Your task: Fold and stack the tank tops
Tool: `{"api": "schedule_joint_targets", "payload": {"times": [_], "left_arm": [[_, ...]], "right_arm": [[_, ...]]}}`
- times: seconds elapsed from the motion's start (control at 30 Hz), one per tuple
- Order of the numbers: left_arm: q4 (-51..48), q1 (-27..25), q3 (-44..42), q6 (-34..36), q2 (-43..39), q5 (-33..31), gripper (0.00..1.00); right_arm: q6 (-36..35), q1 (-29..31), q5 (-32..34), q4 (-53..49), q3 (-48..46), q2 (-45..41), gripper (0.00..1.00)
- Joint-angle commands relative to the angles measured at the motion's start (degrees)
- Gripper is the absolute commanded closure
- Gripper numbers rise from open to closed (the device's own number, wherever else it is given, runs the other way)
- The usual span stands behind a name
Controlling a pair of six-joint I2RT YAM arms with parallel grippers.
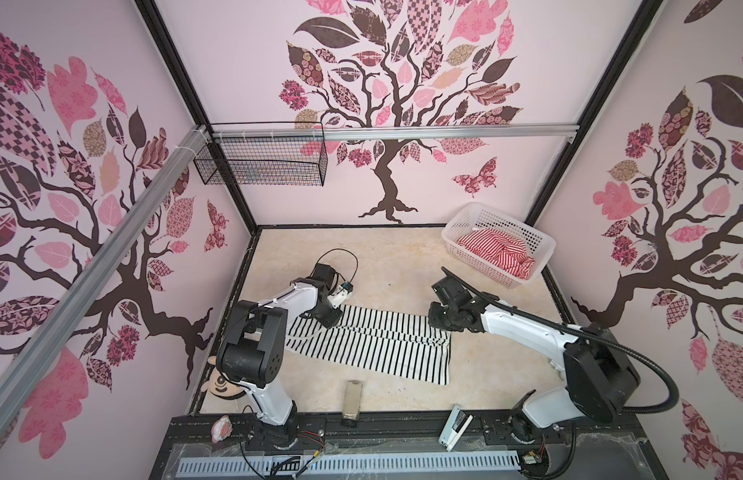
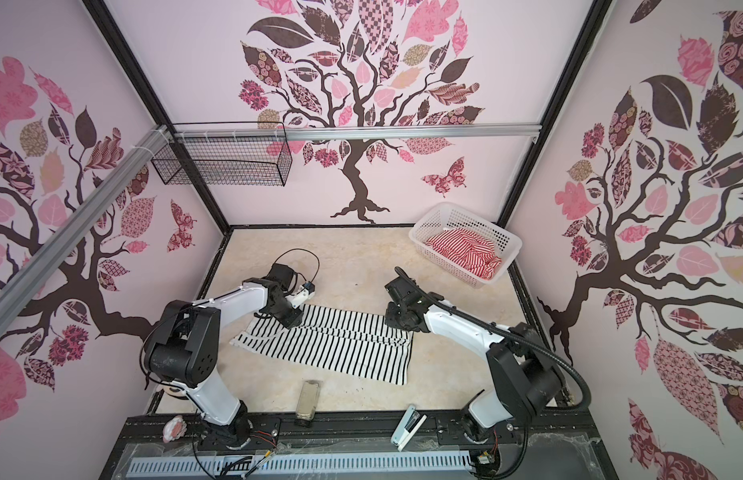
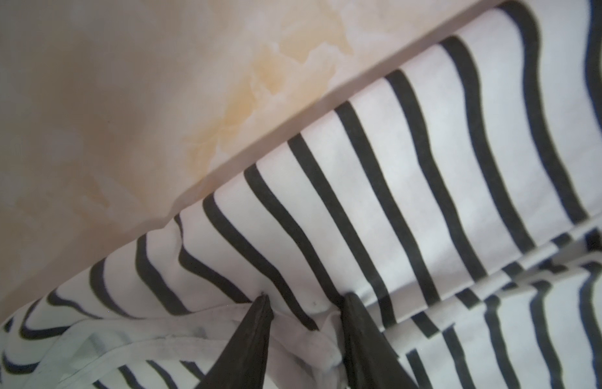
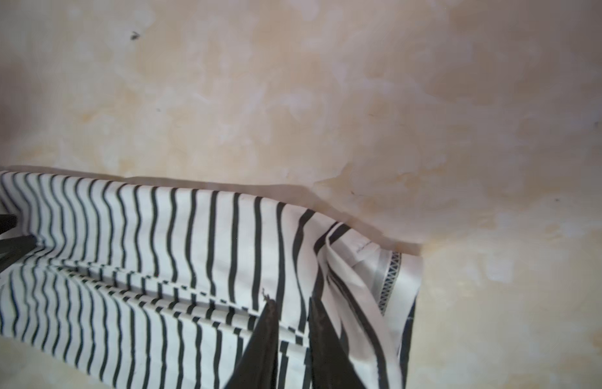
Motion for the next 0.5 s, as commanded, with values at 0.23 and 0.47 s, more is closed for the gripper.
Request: {"api": "schedule_joint_targets", "payload": {"times": [0.23,0.47], "left_arm": [[-0.94,0.29,-1.61,-0.56,-0.08,0.31,0.61],[-0.32,0.37,-2.12,-0.43,0.66,-0.13,0.61]], "right_arm": [[0.83,1.94,-2.46,0.95,-4.06,-0.38,0.80],[1.51,-0.72,1.30,-3.39,-6.94,-11.74,0.59]]}}
